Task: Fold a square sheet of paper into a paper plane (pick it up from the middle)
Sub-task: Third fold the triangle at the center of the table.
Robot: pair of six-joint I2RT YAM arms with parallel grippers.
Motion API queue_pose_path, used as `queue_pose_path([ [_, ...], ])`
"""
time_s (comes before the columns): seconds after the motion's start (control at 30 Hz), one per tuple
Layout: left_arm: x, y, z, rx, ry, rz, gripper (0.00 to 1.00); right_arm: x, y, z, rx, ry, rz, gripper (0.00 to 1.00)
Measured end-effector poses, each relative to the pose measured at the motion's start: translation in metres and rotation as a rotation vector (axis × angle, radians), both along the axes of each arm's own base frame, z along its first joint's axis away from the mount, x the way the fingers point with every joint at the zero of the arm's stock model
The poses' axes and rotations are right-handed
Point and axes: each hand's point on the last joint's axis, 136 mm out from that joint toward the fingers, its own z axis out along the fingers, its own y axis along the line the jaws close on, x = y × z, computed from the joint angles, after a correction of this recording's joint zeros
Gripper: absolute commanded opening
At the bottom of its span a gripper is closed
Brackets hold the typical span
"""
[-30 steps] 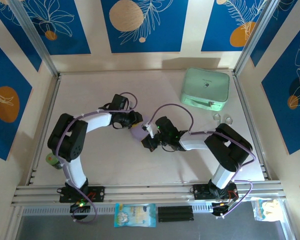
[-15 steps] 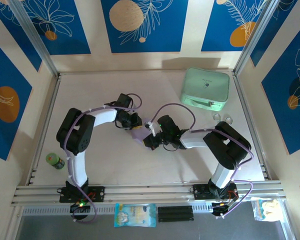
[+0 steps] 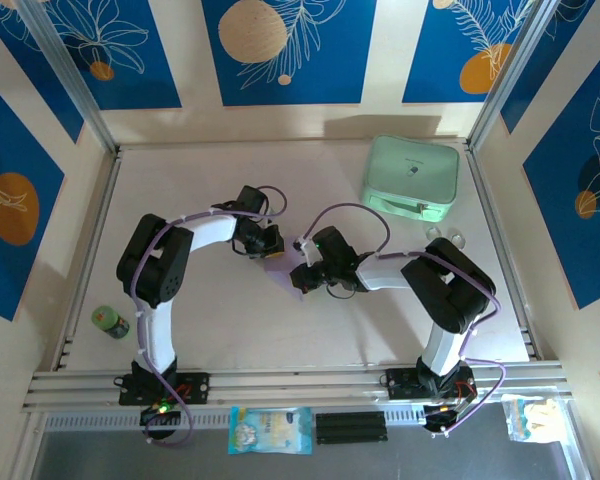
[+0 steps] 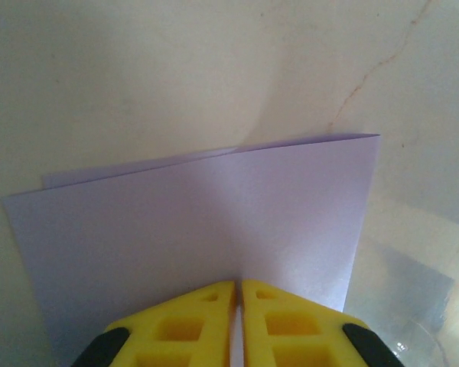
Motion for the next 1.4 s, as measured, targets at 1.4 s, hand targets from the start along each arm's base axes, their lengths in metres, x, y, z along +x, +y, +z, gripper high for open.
queue_pose_path([
  [1.4, 0.000, -0.001, -0.002, 0.001, 0.001, -0.005, 0.12, 0.007, -0.013, -0.005, -0.096, -0.028, -0.078, 0.00],
])
